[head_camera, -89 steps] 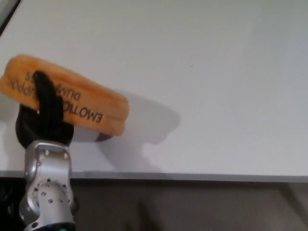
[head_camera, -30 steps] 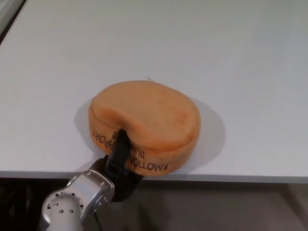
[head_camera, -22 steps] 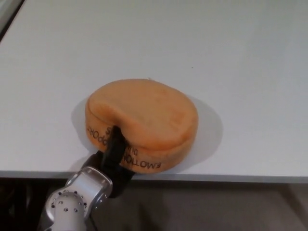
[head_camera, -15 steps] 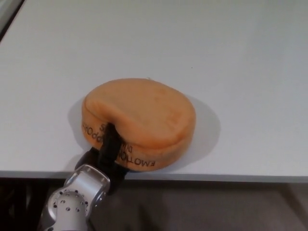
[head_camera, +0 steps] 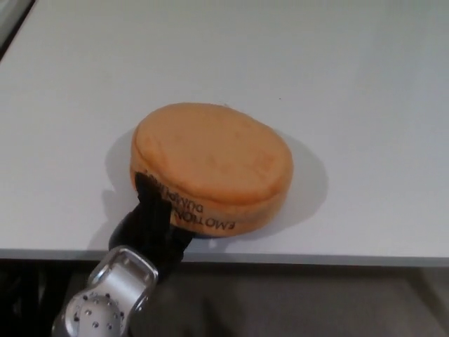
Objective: A soft plate is kept in the center of the table close to the robot and the robot uses its left hand to pick up the plate, turns it upside down and places it back on the table
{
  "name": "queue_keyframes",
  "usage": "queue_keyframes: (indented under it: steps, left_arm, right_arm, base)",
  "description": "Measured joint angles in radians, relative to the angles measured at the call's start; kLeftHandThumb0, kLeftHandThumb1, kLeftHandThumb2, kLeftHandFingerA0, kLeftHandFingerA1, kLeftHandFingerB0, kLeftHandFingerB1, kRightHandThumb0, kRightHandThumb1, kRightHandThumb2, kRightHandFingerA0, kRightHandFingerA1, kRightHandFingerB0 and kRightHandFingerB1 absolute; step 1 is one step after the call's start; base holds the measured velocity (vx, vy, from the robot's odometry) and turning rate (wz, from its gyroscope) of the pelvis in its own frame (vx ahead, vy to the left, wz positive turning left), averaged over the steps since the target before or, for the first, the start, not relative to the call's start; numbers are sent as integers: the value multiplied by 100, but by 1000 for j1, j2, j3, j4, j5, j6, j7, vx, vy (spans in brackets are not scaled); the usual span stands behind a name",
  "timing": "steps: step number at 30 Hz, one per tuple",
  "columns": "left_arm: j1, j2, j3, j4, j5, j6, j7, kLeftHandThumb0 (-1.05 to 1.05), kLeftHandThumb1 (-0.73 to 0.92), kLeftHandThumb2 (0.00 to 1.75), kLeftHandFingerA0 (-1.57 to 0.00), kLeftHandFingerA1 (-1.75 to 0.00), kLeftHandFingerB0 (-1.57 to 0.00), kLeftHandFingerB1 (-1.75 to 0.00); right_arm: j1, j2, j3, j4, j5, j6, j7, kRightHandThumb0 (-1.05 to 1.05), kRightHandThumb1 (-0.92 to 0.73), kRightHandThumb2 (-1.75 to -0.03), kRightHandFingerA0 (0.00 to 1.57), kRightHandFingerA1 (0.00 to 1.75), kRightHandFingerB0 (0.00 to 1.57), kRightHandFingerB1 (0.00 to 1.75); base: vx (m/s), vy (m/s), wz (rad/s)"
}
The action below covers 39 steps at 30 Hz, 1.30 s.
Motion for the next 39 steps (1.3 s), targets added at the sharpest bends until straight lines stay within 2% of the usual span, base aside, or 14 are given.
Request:
queue_keyframes:
  steps: [2,3,7,12,16,25,28,29,30,34,35,36,38,39]
  left_arm:
    - [1,21,-13,-1,-3,24,-27,-105,88,68,0,0,0,0]
    - [1,32,-20,-4,-4,38,-41,-103,75,109,0,-15,0,0]
    - [1,73,-42,-13,-9,82,-86,-104,76,108,0,-14,0,0]
    - [0,106,-52,-21,-10,130,-128,-105,79,109,0,-12,0,0]
    - [-4,135,-68,-30,-9,167,-150,-105,81,110,0,-15,0,0]
    - [-50,267,-163,-59,10,276,-206,-103,80,112,0,-17,0,0]
    - [-70,355,-223,-92,23,323,-240,-103,77,112,0,-17,0,0]
    - [-69,387,-241,-117,27,337,-253,-105,92,73,0,0,0,0]
    - [-66,419,-255,-143,29,350,-265,-103,74,111,0,-16,0,0]
    - [-13,516,-264,-272,19,411,-318,-103,72,111,0,-20,0,0]
    - [10,533,-256,-308,11,430,-331,-105,90,71,0,0,0,0]
    - [28,546,-248,-337,4,443,-341,-105,70,115,0,-21,0,0]
    - [64,577,-233,-391,-12,468,-360,-105,71,116,0,-20,0,0]
    - [81,590,-226,-415,-20,480,-370,-105,71,116,0,-20,0,0]
  right_arm:
    - [-3,0,-1,5,1,0,4,-96,-84,-111,15,50,0,0]
    - [-3,0,-1,7,2,0,6,-97,-84,-112,15,50,0,0]
    - [-4,0,-1,4,3,2,8,-92,-82,-112,12,49,0,4]
    - [-5,0,-2,-1,5,10,11,-97,-84,-111,18,53,0,0]
    - [-6,-1,-2,0,7,11,14,-97,-84,-112,16,51,0,0]
    - [-7,-1,-1,-1,12,18,22,-98,-84,-112,18,53,0,0]
    - [-10,-1,-1,-5,13,22,23,-98,-83,-112,20,54,0,0]
    - [-10,-1,-1,-7,14,23,23,-98,-84,-112,16,52,0,0]
    - [-9,-1,-1,-9,15,24,24,-97,-84,-113,12,48,0,2]
    - [-3,-10,-4,-19,17,30,27,-97,-85,-113,14,49,0,1]
    - [1,-12,-6,-22,17,31,28,-83,-73,-95,16,49,0,0]
    - [2,-13,-6,-23,17,32,28,-84,-74,-98,17,50,0,1]
    - [3,-14,-6,-22,17,33,29,-83,-72,-95,17,49,0,0]
    - [4,-14,-6,-22,17,33,30,-84,-75,-99,15,49,0,0]
  base:
    - [0,0,0]
    - [0,0,0]
    - [0,0,0]
    - [0,0,0]
    - [0,0,0]
    - [0,0,0]
    - [0,0,0]
    - [0,0,0]
    - [0,0,0]
    - [0,0,0]
    - [0,0,0]
    - [0,0,0]
    - [0,0,0]
    - [0,0,0]
